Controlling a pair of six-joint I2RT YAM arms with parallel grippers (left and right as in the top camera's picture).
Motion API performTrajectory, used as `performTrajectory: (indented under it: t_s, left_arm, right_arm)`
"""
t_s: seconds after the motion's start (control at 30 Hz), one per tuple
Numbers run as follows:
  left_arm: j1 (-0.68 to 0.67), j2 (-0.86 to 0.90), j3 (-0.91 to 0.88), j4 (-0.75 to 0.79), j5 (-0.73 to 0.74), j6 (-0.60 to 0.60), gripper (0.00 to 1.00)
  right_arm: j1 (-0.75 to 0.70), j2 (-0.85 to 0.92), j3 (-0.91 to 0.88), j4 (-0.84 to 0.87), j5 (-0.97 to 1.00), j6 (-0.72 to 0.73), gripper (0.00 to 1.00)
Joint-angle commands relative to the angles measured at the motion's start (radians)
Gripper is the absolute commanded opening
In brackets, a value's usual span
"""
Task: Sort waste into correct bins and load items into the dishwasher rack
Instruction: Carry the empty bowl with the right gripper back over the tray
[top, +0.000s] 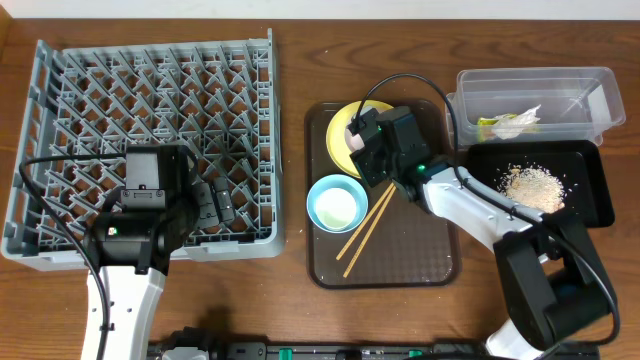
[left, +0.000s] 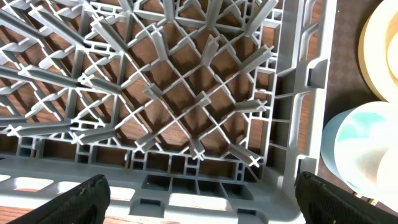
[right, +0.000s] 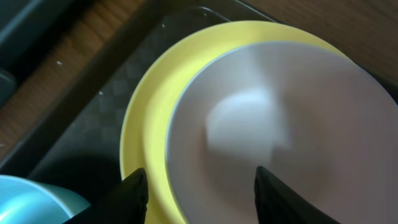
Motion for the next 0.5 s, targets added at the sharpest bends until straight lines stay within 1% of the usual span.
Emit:
performTrajectory:
  t_s: [0.0,0.07,0.2,0.3,0.37,0.43,0.47]
  left_arm:
    - [0.004,0.002,0.019,-0.002,0.003,-0.008,0.96]
    - [0.004,0.002,0.019,-0.002,0.003,-0.008,0.96]
    - [0.004,0.002,0.019,-0.001,0.003,-0.008,0.96]
    - [0.004,0.002,0.019,0.002,0.003,-0.008,0.96]
    - [0.004,0.002,0.019,0.002,0.003,-0.008,0.96]
    - [0.004,0.002,0.019,0.002,0.003,-0.008,0.96]
    - [0.004,0.002,0.019,0.002,0.003,-0.008,0.96]
  right_arm:
    - [0.003,-0.109,0.003,-0.006,-0.058,0.000,0.56]
    - [0.004,-0.174,0.003,-0.019,-0.090,0.001,0.56]
    - [0.005,-0.294,0.003,-0.101,-0.237,0.026,0.55]
    - [0.019,-0.313,0.003,-0.192,-0.286,0.031,0.48]
    - [0.034,-0.304,0.003,-0.268,-0.281,0.046,0.45]
    - [0.043,-0.283,0.002,-0.334,-0.280,0.046,0.38]
    - [0.044,-0.269,0.001,-0.357,-0.280,0.047,0.36]
